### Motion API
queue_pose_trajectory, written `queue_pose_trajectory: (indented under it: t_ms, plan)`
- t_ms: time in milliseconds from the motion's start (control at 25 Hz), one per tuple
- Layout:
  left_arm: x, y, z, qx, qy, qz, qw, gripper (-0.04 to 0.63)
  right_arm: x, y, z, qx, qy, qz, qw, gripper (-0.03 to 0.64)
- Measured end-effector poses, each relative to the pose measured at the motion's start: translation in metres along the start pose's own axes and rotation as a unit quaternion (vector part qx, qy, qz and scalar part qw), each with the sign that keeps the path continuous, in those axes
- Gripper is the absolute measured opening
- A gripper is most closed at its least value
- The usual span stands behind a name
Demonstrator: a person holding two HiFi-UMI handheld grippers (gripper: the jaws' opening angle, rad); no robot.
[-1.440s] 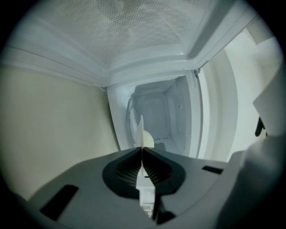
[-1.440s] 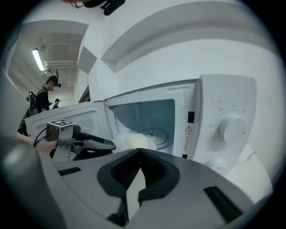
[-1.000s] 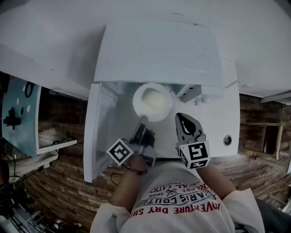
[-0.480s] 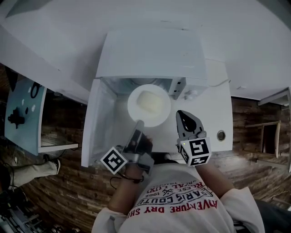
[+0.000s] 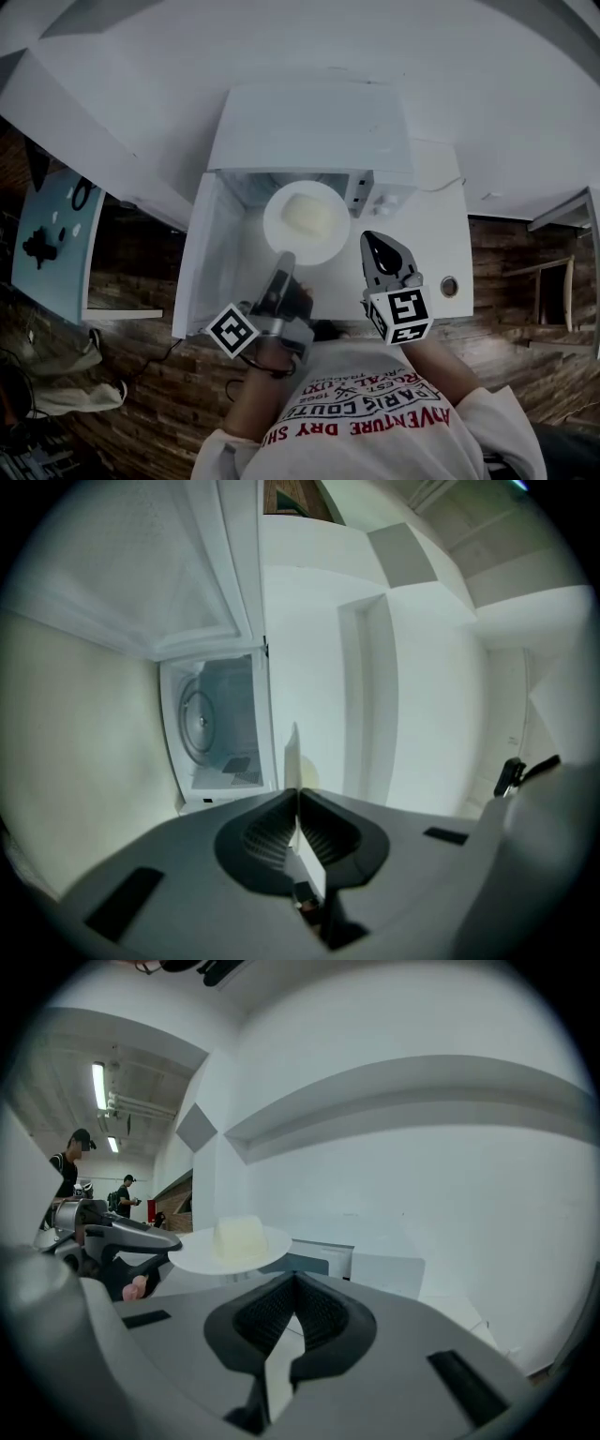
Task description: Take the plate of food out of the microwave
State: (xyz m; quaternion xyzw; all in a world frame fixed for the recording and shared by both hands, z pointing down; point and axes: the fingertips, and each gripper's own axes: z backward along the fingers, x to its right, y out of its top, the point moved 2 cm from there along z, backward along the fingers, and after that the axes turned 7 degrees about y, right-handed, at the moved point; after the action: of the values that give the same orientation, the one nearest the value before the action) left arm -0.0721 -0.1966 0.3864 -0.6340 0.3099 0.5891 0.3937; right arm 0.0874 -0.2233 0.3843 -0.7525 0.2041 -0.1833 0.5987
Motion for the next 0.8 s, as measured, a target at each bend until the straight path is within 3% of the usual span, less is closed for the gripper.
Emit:
queue_pose_trajectory:
  t_ms: [360, 800]
  plan:
    - [0.012, -0.004, -0.009, -0.011, -0.016, -0.007, 0.9998, 0.014, 0.006, 0.01, 0.003, 0.015, 0.002, 0.007, 1.0, 0.009]
    - [0.007, -0.006, -0.01, -0.012, -0.009, -0.003, 0.9999, 0.014, 0.009, 0.008, 0.005, 0.011, -0.009, 0.005, 1.0, 0.009]
